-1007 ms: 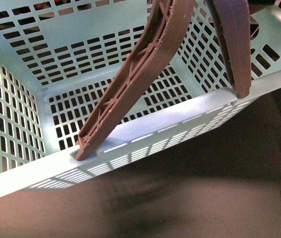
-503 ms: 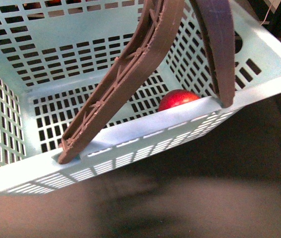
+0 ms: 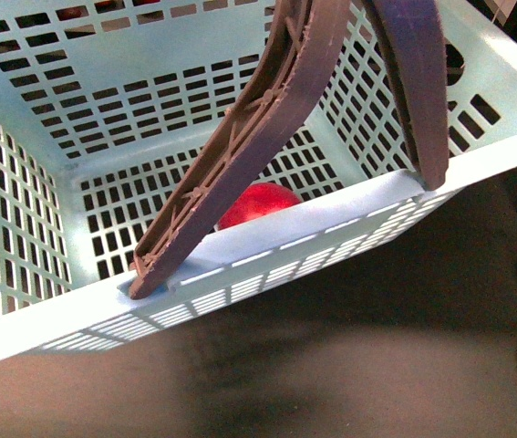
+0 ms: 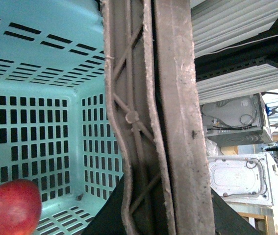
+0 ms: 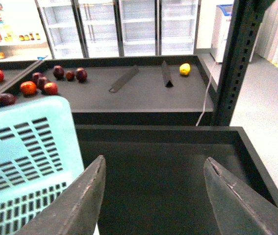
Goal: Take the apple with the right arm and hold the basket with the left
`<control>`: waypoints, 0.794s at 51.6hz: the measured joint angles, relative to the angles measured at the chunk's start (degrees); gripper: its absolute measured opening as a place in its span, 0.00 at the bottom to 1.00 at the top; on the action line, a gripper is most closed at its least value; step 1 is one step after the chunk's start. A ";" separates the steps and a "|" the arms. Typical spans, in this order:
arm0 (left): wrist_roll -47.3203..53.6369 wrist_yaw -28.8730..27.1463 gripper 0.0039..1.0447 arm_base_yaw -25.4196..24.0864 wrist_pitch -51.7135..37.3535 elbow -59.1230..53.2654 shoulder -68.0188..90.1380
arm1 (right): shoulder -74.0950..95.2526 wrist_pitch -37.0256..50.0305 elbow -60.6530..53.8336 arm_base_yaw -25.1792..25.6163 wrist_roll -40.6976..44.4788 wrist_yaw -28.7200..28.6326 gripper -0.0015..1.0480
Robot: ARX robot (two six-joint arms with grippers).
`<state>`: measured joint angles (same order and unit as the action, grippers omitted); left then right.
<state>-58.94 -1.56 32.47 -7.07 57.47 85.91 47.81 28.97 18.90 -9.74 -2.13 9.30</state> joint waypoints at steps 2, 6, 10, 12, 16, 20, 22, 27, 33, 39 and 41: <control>0.17 -0.11 0.15 -0.04 0.00 0.00 0.00 | -1.40 0.31 -1.99 0.87 0.52 -0.59 0.47; 0.39 -0.04 0.15 -0.04 0.00 0.00 0.00 | -3.21 0.39 -4.46 1.95 0.94 -1.66 0.35; 0.28 0.09 0.15 -0.04 0.00 0.00 0.00 | -5.07 0.42 -6.47 2.80 1.33 -2.60 0.23; 0.20 0.17 0.15 -0.04 0.00 0.00 0.00 | -5.90 0.42 -7.19 3.17 1.51 -3.02 0.18; 0.09 0.31 0.15 -0.04 0.02 0.00 0.00 | -7.91 0.31 -8.70 3.89 1.62 -3.78 0.06; 0.02 0.26 0.15 -0.04 0.00 0.00 0.00 | -9.53 -0.07 -9.90 4.81 1.75 -4.98 0.02; 0.02 0.24 0.15 -0.04 0.00 0.00 0.00 | -10.64 -0.55 -10.64 6.78 1.92 -8.02 0.02; 0.00 0.26 0.15 -0.04 0.00 0.00 0.00 | -13.07 -1.40 -12.13 9.31 1.90 -8.70 0.02; -0.02 0.26 0.15 -0.04 0.00 0.00 0.00 | -15.65 -2.71 -13.53 9.49 1.92 -9.18 0.02; -0.04 0.15 0.15 -0.07 0.00 0.00 0.00 | -18.45 -4.31 -14.67 9.53 1.92 -9.18 0.02; -0.02 0.11 0.15 -0.07 0.00 0.00 0.00 | -19.43 -4.94 -14.97 9.53 1.92 -9.16 0.02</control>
<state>-58.96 -1.45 32.40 -7.07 57.47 85.91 28.38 24.03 3.92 -0.21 -0.21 0.14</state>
